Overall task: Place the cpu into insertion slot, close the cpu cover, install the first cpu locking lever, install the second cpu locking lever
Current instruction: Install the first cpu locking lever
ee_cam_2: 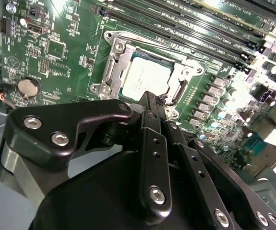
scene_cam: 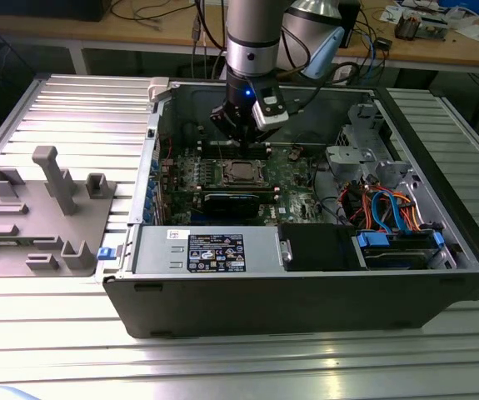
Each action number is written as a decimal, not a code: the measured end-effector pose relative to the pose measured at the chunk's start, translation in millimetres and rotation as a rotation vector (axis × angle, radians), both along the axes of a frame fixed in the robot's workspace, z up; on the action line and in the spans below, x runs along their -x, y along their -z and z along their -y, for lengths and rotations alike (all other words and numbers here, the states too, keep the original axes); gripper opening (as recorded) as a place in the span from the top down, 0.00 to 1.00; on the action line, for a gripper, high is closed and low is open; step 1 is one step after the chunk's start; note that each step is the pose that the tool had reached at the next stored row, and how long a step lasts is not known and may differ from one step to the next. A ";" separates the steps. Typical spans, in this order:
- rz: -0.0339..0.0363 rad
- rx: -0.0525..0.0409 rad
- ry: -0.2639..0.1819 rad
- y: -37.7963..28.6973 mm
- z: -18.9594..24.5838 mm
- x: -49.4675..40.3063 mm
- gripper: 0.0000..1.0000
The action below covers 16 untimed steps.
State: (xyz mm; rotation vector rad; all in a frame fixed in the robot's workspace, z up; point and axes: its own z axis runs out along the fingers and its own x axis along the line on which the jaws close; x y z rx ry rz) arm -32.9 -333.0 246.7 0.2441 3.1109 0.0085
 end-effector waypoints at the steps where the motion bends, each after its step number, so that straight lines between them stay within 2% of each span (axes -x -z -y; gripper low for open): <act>1: -0.0001 0.0000 0.000 0.0 0.0 0.0 0.89; 4: -0.0001 0.0008 0.000 -0.5 0.1 0.0 0.89; 14: -0.0001 0.0016 0.000 -10.4 0.0 0.0 0.89; 16: -0.0024 0.0054 0.000 -10.5 0.0 0.0 0.89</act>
